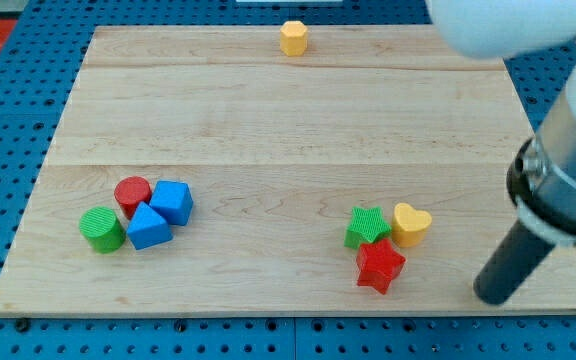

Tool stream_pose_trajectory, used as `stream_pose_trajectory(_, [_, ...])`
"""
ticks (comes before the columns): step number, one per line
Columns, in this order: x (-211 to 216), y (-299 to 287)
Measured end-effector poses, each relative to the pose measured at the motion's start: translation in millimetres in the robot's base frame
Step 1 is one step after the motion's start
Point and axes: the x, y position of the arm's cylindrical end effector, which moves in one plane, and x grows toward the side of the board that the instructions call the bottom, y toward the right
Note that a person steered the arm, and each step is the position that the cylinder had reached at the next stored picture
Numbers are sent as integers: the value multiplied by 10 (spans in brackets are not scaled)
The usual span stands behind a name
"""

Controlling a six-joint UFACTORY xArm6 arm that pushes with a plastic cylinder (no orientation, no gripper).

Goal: Slide the green star to the bottom left of the yellow hexagon

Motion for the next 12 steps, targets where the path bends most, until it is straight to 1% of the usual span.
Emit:
stream_pose_trajectory(1, [19,-21])
stream_pose_trajectory(2, [16,-437])
stream_pose_trajectory(3, [23,-687])
stream_pose_trajectory(4, [-228,-890])
stream_pose_trajectory(6, [-1014,-1076])
stream_pose_trajectory(7, [-1488,-1364])
stream_pose_trajectory(8, [-1898,-1774])
stream_pose_trajectory(9, [-1820,-1788])
stream_pose_trajectory(10, [-1725,-2196])
stream_pose_trajectory(11, [-2116,-2406])
stream_pose_trajectory(12, [-2366,-2092])
